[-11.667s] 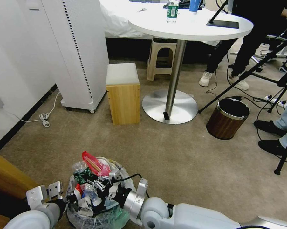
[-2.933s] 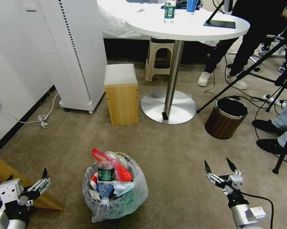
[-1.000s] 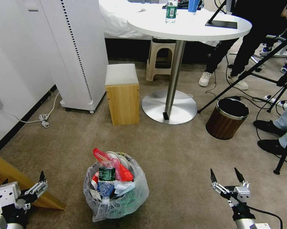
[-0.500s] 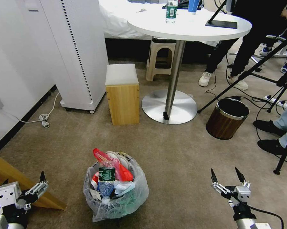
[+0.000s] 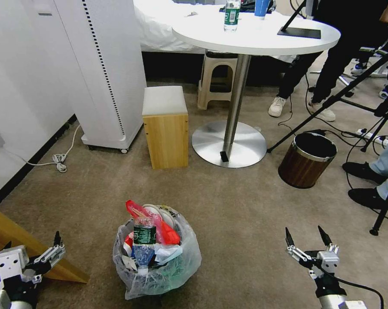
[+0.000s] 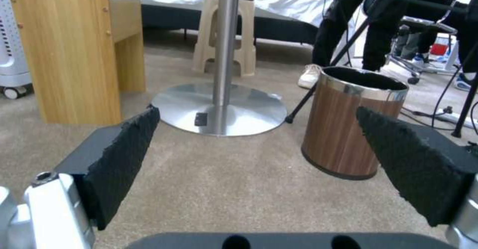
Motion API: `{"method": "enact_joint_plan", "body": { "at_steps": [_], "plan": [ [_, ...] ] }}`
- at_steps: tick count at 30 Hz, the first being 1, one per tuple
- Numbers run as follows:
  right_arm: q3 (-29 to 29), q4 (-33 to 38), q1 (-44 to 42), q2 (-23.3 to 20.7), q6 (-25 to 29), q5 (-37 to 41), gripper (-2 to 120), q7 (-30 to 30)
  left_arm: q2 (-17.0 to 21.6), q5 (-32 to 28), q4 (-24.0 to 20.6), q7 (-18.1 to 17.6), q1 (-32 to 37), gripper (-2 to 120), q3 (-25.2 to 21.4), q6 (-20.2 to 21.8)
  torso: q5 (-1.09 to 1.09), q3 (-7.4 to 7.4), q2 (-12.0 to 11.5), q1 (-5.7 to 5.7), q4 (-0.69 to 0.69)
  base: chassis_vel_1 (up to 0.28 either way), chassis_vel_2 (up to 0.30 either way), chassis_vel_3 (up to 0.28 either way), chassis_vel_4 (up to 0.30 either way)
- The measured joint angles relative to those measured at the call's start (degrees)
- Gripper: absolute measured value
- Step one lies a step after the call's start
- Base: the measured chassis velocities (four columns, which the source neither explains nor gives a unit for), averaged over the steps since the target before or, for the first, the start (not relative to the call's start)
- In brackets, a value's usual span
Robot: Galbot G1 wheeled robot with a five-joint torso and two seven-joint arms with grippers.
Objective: Pick up the trash bin and place the garbage on the floor into it.
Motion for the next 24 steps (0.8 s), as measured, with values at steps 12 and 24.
{"method": "enact_joint_plan", "body": {
  "at_steps": [12, 24],
  "plan": [
    [0.0, 0.0, 0.0, 0.0, 0.0, 0.03, 100, 0.0, 0.0, 0.0, 0.0, 0.03, 0.0, 100, 0.0, 0.0, 0.0, 0.0, 0.0, 0.0, 0.0, 0.0, 0.0, 0.0, 0.0],
    [0.0, 0.0, 0.0, 0.0, 0.0, 0.04, 100, -0.02, 0.0, 0.0, 0.0, 0.03, 0.0, 100, 0.0, 0.0, 0.0, 0.0, 0.0, 0.0, 0.0, 0.0, 0.0, 0.0, 0.0]
  ]
}}
